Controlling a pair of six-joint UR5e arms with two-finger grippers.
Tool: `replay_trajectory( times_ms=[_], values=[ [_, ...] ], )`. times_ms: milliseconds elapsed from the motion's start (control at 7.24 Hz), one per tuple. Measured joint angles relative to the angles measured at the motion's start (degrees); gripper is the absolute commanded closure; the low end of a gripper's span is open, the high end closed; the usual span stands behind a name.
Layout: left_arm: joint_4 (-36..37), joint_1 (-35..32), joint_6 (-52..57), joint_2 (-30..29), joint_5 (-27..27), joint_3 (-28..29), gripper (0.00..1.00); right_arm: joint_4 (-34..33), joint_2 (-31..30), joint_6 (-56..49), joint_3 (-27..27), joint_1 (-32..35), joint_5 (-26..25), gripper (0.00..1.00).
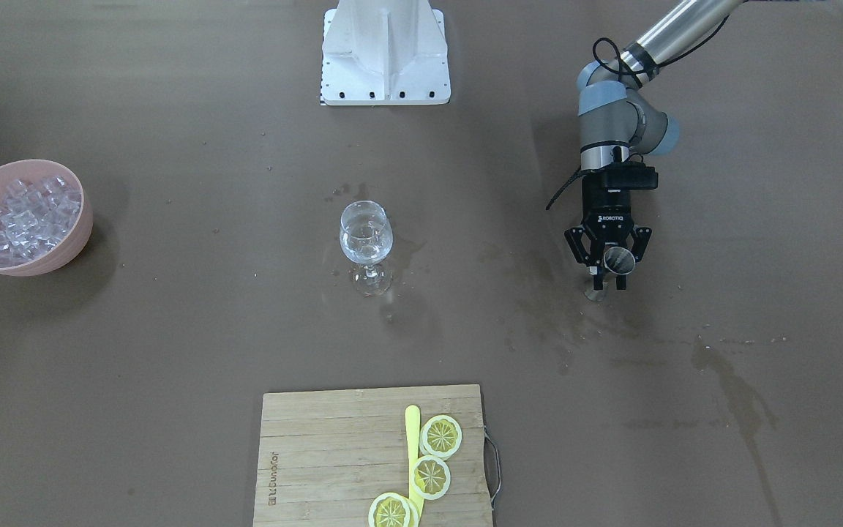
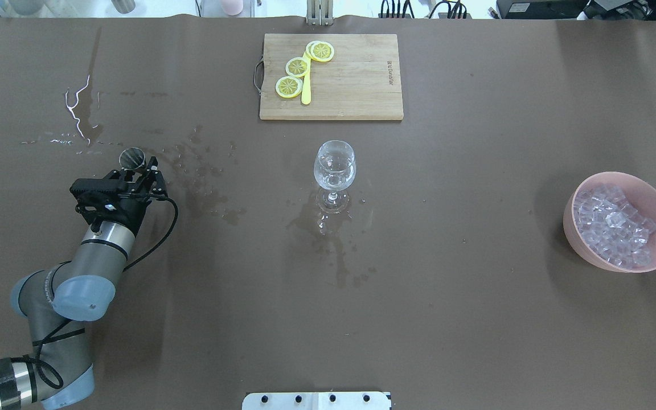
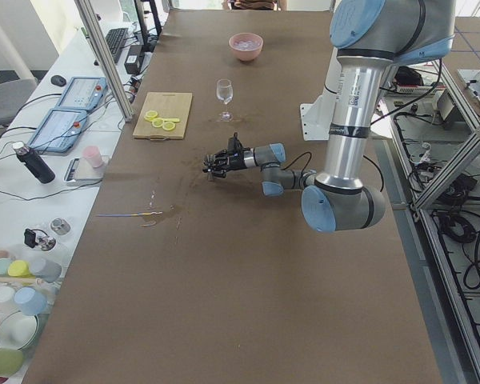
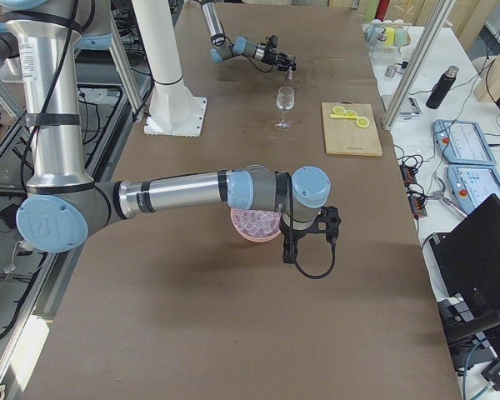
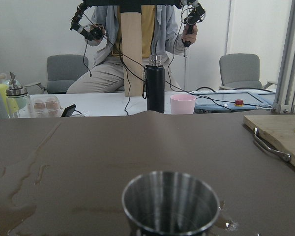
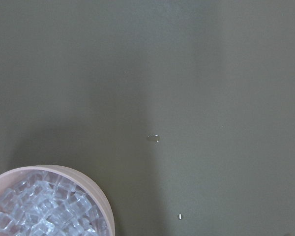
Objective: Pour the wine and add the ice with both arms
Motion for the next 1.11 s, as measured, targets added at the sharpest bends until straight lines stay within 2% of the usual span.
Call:
replay_trajectory(
  times_ms=[138, 276, 553, 1105],
  values=[
    [0.0, 0.0, 0.0, 0.1, -0.1, 0.0, 0.15, 0.0, 0.0, 0.0, 0.0, 0.0, 0.0, 0.00],
    [0.0, 0.0, 0.6, 0.1, -0.2, -0.1, 0.02, 0.0, 0.0, 0.1, 0.0, 0.0, 0.0, 0.00],
    [-0.7, 0.0, 4.0, 0.5, -0.3, -1.1, 0.02, 0.0, 0.0, 0.1, 0.1, 0.0, 0.1, 0.00],
    [-2.3, -0.1, 7.5, 5.1, -0.4, -6.7, 0.02, -0.1, 0.0, 0.1, 0.3, 0.1, 0.1, 0.00]
  ],
)
